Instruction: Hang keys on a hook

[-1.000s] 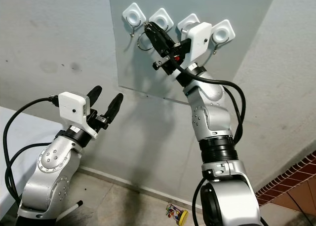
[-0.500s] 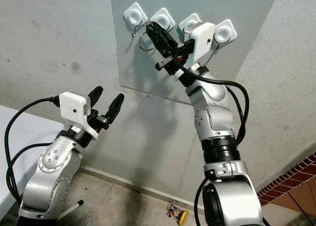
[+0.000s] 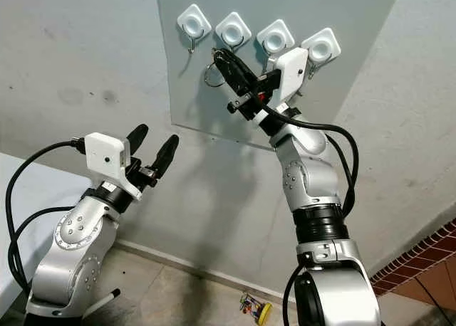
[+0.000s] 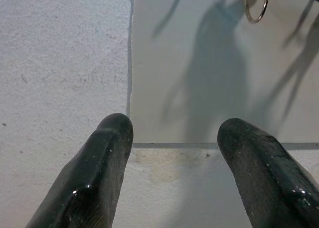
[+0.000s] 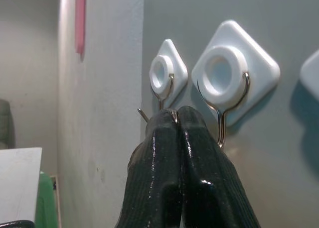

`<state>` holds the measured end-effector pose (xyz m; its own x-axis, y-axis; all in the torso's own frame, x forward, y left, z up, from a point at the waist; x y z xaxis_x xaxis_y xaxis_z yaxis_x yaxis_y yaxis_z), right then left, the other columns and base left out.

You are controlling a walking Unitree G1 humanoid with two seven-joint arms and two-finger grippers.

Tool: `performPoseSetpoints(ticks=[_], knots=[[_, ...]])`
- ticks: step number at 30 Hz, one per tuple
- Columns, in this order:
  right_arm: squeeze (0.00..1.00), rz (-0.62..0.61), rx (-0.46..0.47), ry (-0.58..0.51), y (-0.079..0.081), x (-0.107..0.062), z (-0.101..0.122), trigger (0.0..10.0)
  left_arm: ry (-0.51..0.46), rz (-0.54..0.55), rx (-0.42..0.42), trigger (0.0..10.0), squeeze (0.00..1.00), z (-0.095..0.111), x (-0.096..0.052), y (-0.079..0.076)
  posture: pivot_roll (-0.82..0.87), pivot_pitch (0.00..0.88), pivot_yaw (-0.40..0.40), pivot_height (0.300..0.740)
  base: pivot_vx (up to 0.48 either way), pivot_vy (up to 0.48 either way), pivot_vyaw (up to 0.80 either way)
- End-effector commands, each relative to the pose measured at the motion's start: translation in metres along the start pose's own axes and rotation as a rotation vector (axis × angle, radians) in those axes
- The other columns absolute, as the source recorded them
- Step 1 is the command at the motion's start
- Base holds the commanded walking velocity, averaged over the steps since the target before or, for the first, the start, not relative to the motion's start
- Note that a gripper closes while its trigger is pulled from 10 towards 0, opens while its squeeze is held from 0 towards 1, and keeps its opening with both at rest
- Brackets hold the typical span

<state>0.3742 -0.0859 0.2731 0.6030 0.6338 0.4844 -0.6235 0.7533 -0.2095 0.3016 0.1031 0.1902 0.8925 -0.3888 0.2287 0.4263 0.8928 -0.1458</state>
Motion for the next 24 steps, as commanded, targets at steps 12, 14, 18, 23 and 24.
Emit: performPoseSetpoints(ticks=[12,14,18,23,24], knots=[[0.00,-0.063,0.014,0.020,-0.005,-0.008,-0.005,10.0,-0.005,-0.007,0.006,10.0,0.00,0.004,-0.001,-0.002,-0.06,0.054,-0.037,0.740,0.000,0.000,0.00],[0.00,-0.033,0.028,0.026,0.000,-0.009,-0.007,10.0,-0.005,-0.006,0.005,10.0,0.00,0.004,-0.001,-0.002,-0.06,0.056,-0.037,0.740,0.000,0.000,0.00],[0.00,0.014,0.011,0.048,0.008,-0.011,-0.011,10.0,-0.006,-0.007,0.005,10.0,0.00,0.004,-0.001,-0.002,-0.06,0.057,-0.037,0.740,0.000,0.000,0.00],[0.00,0.029,0.020,0.070,0.011,-0.014,-0.016,10.0,-0.004,-0.006,0.006,10.0,0.00,0.004,-0.001,-0.002,-0.06,0.058,-0.037,0.740,0.000,0.000,0.00],[0.00,0.032,0.017,0.072,0.012,-0.014,-0.016,10.0,-0.004,-0.006,0.005,10.0,0.00,0.004,-0.001,-0.002,-0.06,0.059,-0.036,0.740,0.000,0.000,0.00]])
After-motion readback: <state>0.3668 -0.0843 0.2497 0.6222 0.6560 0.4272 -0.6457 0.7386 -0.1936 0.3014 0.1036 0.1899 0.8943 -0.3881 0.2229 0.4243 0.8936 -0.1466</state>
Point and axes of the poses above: a point about 5 cm out from each wrist's last joint towards the gripper, its own x axis pointing out of the wrist towards the gripper, its own z axis along the axis of the wrist's last joint, y = z × x, the point moved 3 cm from there along x, pointing out of the wrist towards the gripper, and after that the axes turned 10 degrees about -x, right-handed, at the moved point
